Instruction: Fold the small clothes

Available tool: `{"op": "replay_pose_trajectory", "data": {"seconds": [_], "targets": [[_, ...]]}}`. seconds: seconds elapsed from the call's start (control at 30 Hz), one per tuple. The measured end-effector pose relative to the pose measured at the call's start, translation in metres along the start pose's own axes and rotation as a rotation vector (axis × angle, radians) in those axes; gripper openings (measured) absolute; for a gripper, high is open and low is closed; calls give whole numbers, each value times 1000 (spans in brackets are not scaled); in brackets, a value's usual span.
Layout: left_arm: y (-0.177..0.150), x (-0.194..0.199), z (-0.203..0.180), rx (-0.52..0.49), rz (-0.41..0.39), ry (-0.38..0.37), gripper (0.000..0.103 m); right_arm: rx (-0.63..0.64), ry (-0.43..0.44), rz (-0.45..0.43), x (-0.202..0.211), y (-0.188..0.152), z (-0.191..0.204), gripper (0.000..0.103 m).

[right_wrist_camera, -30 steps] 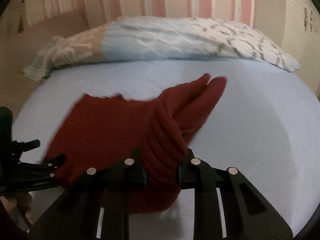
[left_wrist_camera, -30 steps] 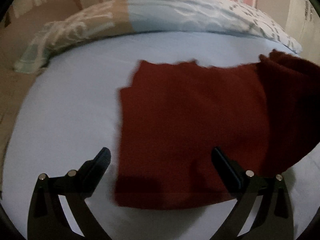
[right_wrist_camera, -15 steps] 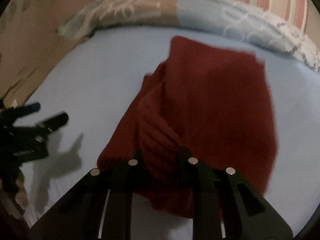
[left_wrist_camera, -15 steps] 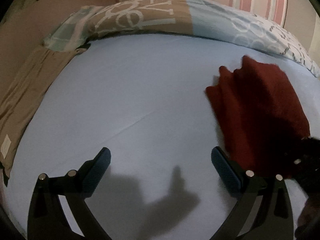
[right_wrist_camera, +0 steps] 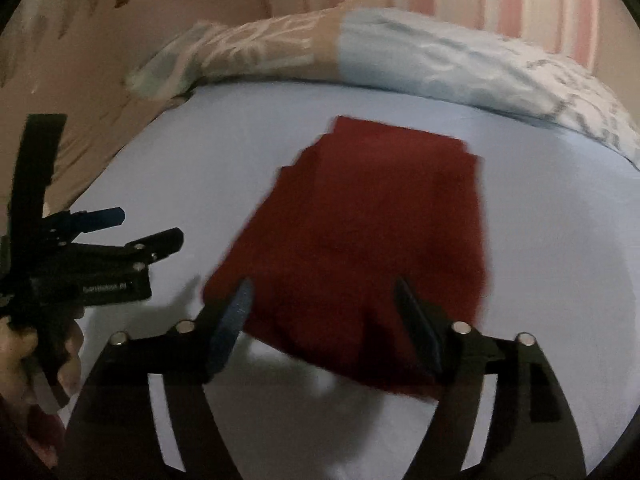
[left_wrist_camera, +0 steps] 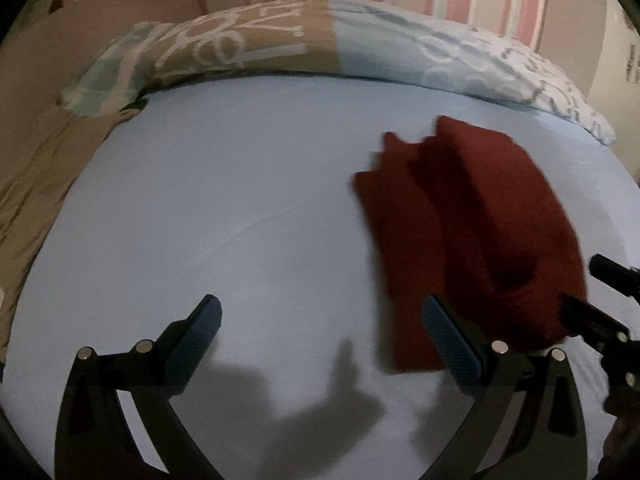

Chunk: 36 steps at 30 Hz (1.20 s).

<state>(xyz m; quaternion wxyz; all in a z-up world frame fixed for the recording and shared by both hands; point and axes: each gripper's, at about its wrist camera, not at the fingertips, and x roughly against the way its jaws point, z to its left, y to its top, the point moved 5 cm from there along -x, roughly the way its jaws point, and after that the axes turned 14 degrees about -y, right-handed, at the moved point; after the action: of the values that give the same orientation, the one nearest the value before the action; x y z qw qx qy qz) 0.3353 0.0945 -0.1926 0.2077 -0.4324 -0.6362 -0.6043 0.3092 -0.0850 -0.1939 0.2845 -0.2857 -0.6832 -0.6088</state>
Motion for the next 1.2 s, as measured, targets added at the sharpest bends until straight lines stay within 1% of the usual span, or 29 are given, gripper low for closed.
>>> {"op": "replay_pose_trajectory", "data": {"seconds": [0.1,0.13,0.23,0.37,0.43,0.47,0.5,0.53,0.57,0.6,0.7,0.8,0.93,0.97,1.03,1.07,1.13,1.2], "targets": [[3,-8,-30,-23,5,-48,101,-70,-42,2,6,-11,-38,75],[4,-12,-43,-28,10,-77,101,-88,-59,3,6,-15,-50,75],[6,-20,-68,-39,18,-115,101,-136,-103,24,4,-26,-82,75],[9,-38,-95,-77,44,-152,100,-223,-120,44,6,-35,-120,75],[8,-51,-101,-63,82,-182,97,-242,-131,45,7,-38,-131,75],[7,-59,-103,-53,104,-203,89,-249,-132,45,8,-38,-132,75],[5,-66,-104,-43,121,-221,69,-256,-134,42,8,-38,-134,75],[2,-70,-104,-37,131,-231,57,-262,-130,41,9,-38,-136,75],[0,-76,-104,-31,147,-231,41,-261,-126,42,8,-39,-136,75],[-2,-80,-104,-36,154,-217,34,-256,-126,43,6,-38,-135,75],[-4,-76,-105,-79,136,-179,23,-221,-139,46,-1,-32,-127,72],[0,-61,-100,-90,105,-147,21,-194,-159,27,-2,-27,-117,72],[8,-29,-91,-114,37,-98,21,-167,-160,-17,2,-14,-99,72],[7,-27,-87,-113,32,-85,21,-154,-167,-17,0,-11,-93,72],[-1,-26,-74,-100,38,-42,21,-135,-170,-13,-6,-5,-82,71],[-7,-27,-67,-80,46,-33,21,-133,-172,-7,-9,-2,-79,73],[-21,-37,-51,-35,81,-35,21,-128,-143,20,-18,5,-70,75],[-29,-46,-43,-18,94,-39,21,-122,-135,37,-26,12,-65,76]]}}
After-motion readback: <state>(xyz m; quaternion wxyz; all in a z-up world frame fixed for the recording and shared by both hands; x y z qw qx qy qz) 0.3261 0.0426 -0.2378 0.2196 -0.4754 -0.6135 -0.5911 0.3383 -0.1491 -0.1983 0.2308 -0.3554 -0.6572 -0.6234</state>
